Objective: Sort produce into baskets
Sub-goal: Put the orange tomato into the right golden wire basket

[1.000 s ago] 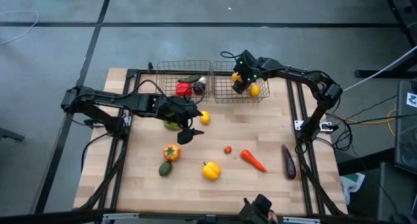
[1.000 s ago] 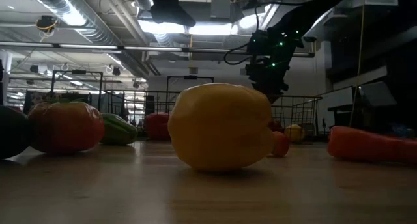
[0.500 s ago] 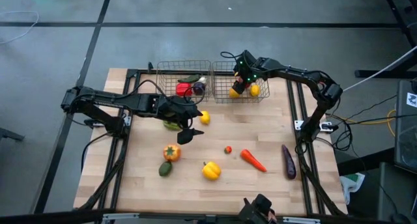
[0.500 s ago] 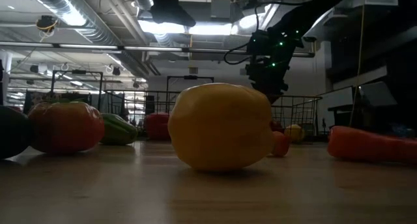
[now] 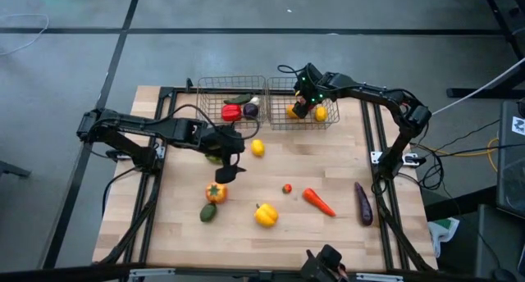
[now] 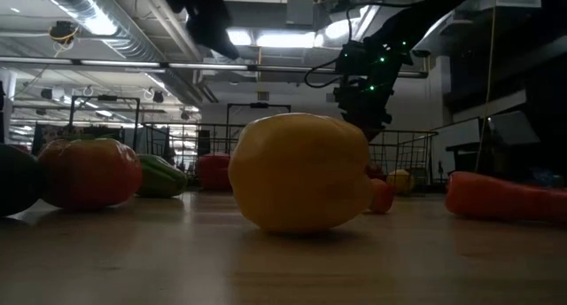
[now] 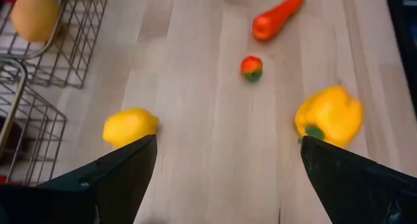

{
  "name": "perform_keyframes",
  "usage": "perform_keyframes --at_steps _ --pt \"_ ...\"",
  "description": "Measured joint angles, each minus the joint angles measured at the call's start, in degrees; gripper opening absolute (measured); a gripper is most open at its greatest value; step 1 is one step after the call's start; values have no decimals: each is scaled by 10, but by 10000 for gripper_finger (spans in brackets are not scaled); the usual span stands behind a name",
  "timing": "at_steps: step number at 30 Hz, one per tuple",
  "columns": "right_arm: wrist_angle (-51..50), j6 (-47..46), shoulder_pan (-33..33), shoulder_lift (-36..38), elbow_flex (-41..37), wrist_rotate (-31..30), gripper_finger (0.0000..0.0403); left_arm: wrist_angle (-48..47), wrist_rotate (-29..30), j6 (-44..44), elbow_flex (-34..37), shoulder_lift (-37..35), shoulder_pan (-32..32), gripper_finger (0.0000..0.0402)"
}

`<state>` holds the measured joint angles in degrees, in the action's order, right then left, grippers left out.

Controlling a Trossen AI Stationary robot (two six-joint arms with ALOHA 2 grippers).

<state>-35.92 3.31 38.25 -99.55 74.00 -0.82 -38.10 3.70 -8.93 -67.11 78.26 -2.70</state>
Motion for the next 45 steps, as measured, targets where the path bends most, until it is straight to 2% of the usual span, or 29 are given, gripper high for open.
perform_keyframes --at_steps 7,14,20,24,29,32,37,45 --pt "0 0 0 0 0 0 325 -9 0 -22 0 0 -13 377" --pt "-1 0 0 0 0 0 325 -82 0 -35 0 0 -57 377" --pt "-1 0 0 0 0 0 325 -89 0 -119 0 0 -81 377" --pt "-3 -1 0 2 0 0 325 -63 0 -184 0 15 -98 377" --pt "-3 0 -10 31 0 -1 325 9 0 -159 0 49 -118 377" --pt "-3 2 -22 52 1 -2 325 16 -1 -148 0 63 -127 377" --pt "-3 2 -52 83 1 -2 325 -30 -1 -163 0 67 -127 377" --pt "-7 2 -128 89 1 -1 325 -147 1 -214 0 69 -127 377"
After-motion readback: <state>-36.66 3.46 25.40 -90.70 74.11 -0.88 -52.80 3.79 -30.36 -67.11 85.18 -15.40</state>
